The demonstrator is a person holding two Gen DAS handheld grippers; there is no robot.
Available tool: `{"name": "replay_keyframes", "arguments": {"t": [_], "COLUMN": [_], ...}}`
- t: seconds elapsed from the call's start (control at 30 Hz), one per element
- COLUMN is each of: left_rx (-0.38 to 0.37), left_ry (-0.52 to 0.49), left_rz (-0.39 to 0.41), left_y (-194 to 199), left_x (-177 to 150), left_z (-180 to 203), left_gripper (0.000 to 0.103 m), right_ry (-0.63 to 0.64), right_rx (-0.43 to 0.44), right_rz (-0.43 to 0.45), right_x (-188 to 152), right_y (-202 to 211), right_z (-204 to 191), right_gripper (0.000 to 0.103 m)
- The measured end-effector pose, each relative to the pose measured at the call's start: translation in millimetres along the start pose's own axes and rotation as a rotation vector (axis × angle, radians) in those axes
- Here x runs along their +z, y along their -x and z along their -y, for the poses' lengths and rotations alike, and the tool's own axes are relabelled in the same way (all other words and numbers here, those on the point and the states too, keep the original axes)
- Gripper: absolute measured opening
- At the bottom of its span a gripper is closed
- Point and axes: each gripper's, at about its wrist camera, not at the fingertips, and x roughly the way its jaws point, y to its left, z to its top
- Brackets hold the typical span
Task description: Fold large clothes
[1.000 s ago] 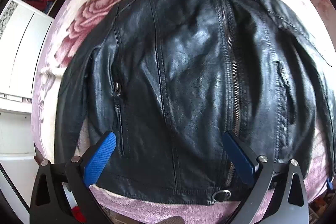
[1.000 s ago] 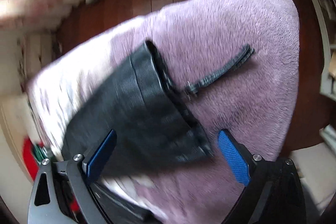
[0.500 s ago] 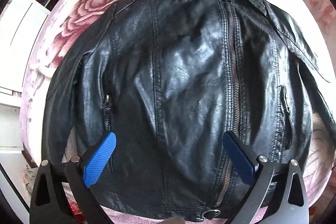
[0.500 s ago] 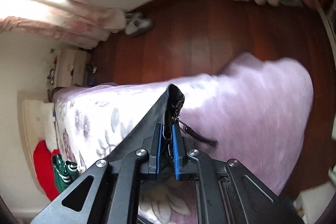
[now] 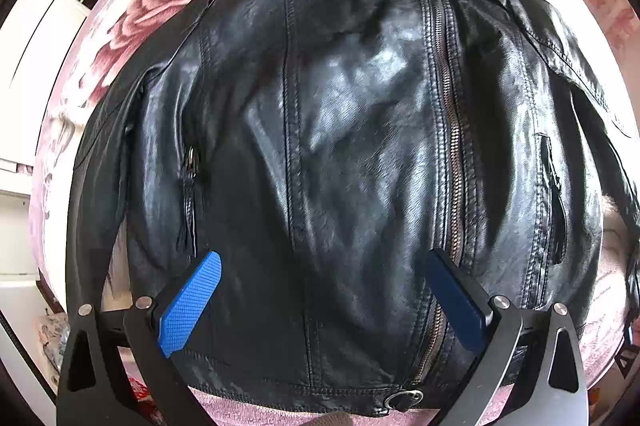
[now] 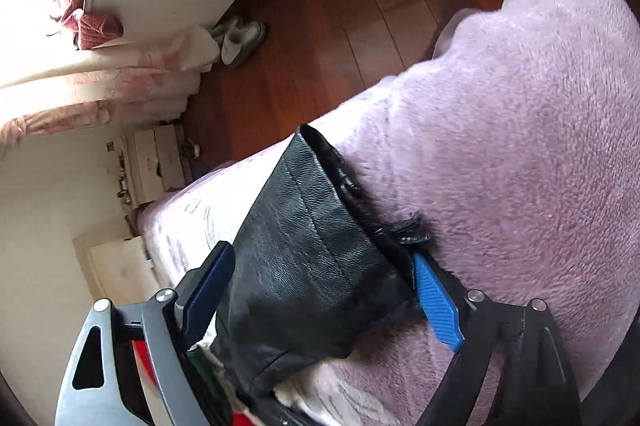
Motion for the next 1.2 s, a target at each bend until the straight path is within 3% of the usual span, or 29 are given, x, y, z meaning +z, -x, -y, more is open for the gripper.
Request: {"name": "replay_keyframes", "arguments": {"t": [0.2, 0.3, 0.43, 0.5, 0.6, 0.63, 0.67, 0.7, 0.77, 0.87, 1.0, 1.1, 1.2], "left_rx": [-0.013, -0.012, -0.014, -0.011, -0.026, -0.033, -0.04, -0.047, -0.059, -0.066, -0.06, -0.033, 0.007], "left_ry": [0.028, 0.021, 0.007, -0.001, 0.018, 0.029, 0.038, 0.046, 0.06, 0.072, 0.12, 0.179, 0.237], "left_rz": [-0.008, -0.013, -0.005, 0.009, 0.02, 0.018, 0.015, 0.011, 0.01, 0.017, 0.034, 0.045, 0.034], "left_y": [2, -1, -5, -3, -3, -2, -1, -1, 1, 5, 12, 16, 19], "left_x": [-7, -9, -8, -8, -6, -7, -8, -9, -10, -14, -20, -31, -48], "left_z": [-10, -7, -3, 3, 3, 2, 2, 0, -5, -17, -46, -81, -110], "left_gripper": [0.103, 0.103, 0.103, 0.103, 0.103, 0.103, 0.103, 0.103, 0.103, 0.103, 0.103, 0.103, 0.103], "right_ry": [-0.013, 0.02, 0.057, 0.048, 0.027, 0.023, 0.022, 0.014, 0.02, 0.146, 0.381, 0.633, 0.945], "right_rx": [-0.051, -0.043, -0.047, -0.112, -0.146, -0.126, -0.087, -0.012, 0.016, 0.015, 0.035, 0.042, 0.038], "right_rz": [-0.044, -0.085, -0.035, 0.009, 0.081, 0.088, 0.086, 0.047, 0.058, 0.091, 0.116, 0.08, -0.006], "right_x": [-17, -27, -19, -18, -25, -28, -28, -24, -20, -19, -45, -101, -197], "right_y": [47, 49, 3, -14, -14, -11, -7, -6, 2, 13, 32, 39, 31], "right_z": [3, 8, 2, -8, -17, -18, -18, -16, -22, -60, -143, -220, -289], "right_gripper": [0.087, 0.087, 0.089, 0.09, 0.088, 0.066, 0.007, 0.007, 0.007, 0.007, 0.007, 0.007, 0.007]}}
